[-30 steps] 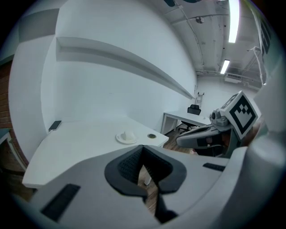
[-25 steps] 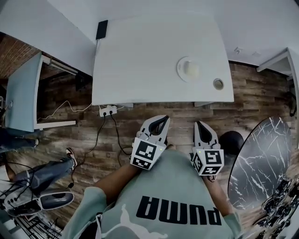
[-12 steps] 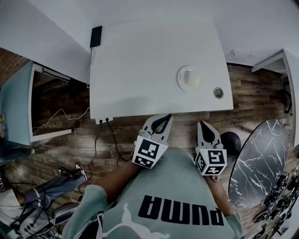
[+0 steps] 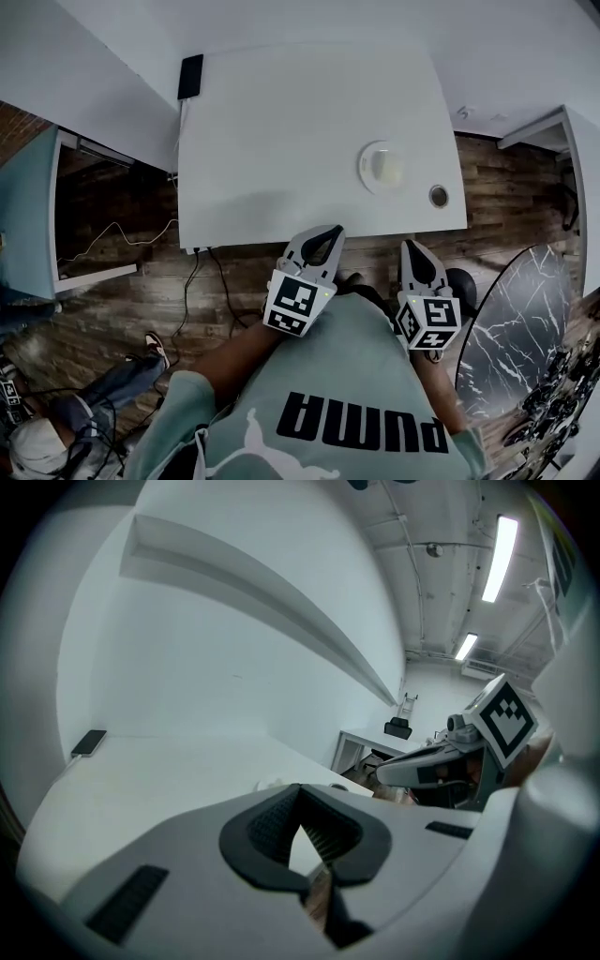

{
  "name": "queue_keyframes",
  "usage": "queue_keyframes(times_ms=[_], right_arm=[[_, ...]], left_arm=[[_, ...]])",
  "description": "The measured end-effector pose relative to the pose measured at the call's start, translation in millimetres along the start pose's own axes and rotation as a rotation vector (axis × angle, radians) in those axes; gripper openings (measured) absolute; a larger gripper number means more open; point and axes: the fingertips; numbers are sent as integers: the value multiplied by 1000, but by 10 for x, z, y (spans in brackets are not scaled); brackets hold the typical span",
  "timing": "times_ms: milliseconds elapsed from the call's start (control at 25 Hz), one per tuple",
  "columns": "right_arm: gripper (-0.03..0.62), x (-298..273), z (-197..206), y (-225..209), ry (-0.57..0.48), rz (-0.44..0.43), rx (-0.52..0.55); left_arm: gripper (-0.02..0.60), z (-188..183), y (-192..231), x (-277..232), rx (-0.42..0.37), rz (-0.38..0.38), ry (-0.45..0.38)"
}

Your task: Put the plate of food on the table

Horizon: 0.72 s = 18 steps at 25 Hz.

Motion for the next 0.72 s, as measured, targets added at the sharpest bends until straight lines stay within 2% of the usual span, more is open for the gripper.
queue_keyframes(times_ms=[320, 520, 720], right_arm=[[8, -145, -23, -189, 7, -14, -10], [8, -290, -139, -269, 6, -57, 7], [8, -465, -237, -434, 30, -94, 11]], left_arm=[[6, -22, 77, -134, 12, -30, 13], [6, -109, 151, -222, 24, -71, 19], [6, -155, 210, -445, 70, -82, 52]])
Point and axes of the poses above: the fingertips, and each gripper's own axes: x backward along the fingers, y to its left, z out of its underside, and after that the axes turned 8 degrees about y, right-handed
